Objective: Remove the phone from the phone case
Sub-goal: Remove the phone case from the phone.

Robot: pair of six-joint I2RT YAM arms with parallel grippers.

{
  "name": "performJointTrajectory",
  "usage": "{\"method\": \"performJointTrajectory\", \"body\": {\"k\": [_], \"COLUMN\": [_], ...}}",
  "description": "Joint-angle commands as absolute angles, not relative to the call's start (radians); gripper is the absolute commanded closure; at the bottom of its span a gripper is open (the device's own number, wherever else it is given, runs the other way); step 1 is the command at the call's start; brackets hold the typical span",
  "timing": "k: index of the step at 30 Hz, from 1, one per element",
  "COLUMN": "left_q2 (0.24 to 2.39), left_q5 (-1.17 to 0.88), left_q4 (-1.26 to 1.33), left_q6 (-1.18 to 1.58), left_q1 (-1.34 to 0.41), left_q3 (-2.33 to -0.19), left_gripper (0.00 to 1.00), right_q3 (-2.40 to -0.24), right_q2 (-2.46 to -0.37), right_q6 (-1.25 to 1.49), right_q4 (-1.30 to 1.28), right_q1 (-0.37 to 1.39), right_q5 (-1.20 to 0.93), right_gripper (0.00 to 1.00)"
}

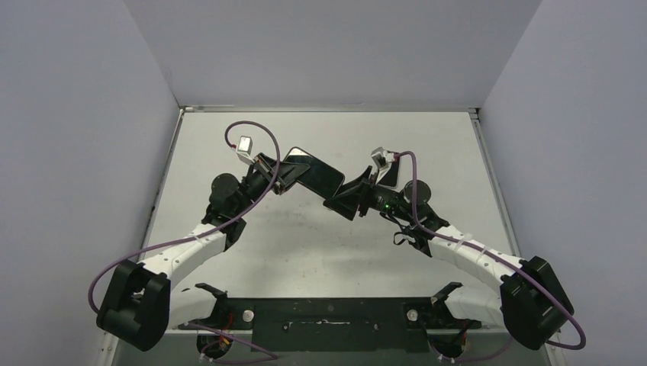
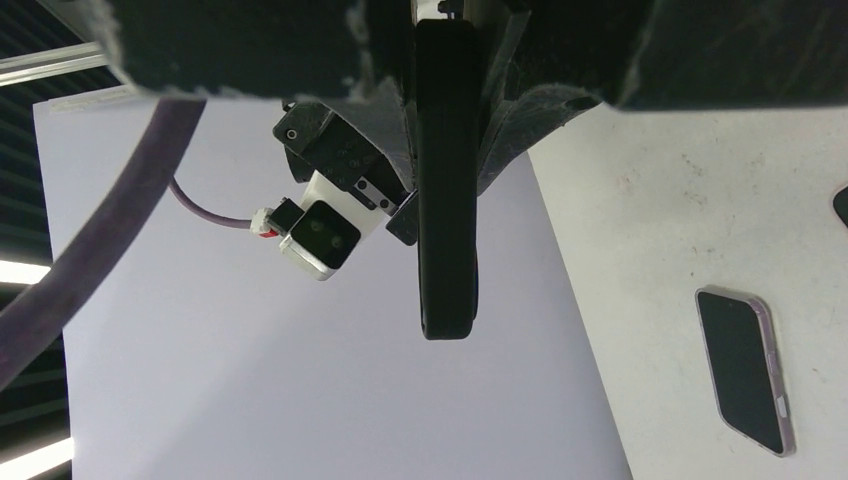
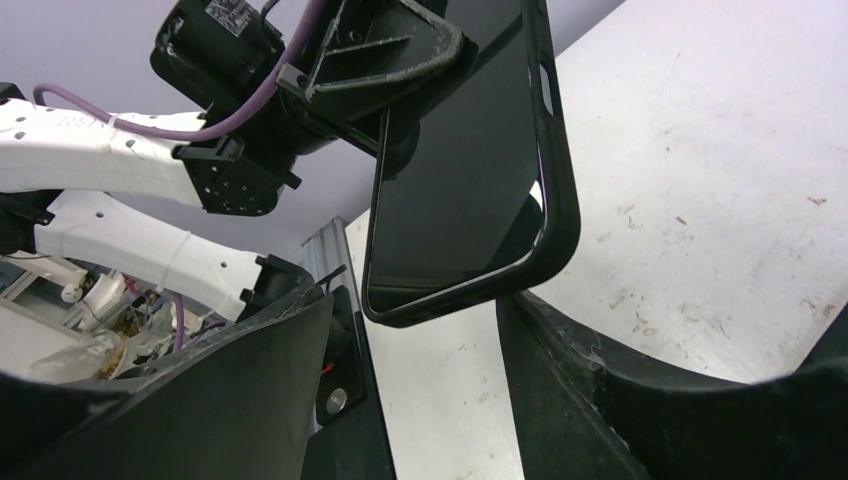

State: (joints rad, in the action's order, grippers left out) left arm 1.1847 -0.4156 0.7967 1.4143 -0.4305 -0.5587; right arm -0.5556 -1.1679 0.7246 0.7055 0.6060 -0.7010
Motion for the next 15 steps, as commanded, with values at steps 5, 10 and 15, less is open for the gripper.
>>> {"method": "performJointTrajectory", "body": {"k": [5,10,15], "left_q2": [1.137,1.137,1.142], "left_q5": [-0.394,-0.401,-0.424], "left_q4": [0.925,0.902,0.835], "left_q6": [1.442,1.444,1.453], "left_q1": [-0.436,-0.436,-0.436], "left_q3": [-0.568,-0.573,-0.6], "left_gripper": [1.0,1.0,1.0], "right_q3": [-0.614,-0.614,-0.602], "right_q2": [-1.17,-1.183,-1.19], "right_q6": [0.744,0.735,0.662], "right_q4": [0.836,0.839,0.835], "right_q1": [0.612,0.612,0.614], "right_q5": [-0.718,-0.719,-0.73], "right_gripper": [0.44,0.56,0.79]}}
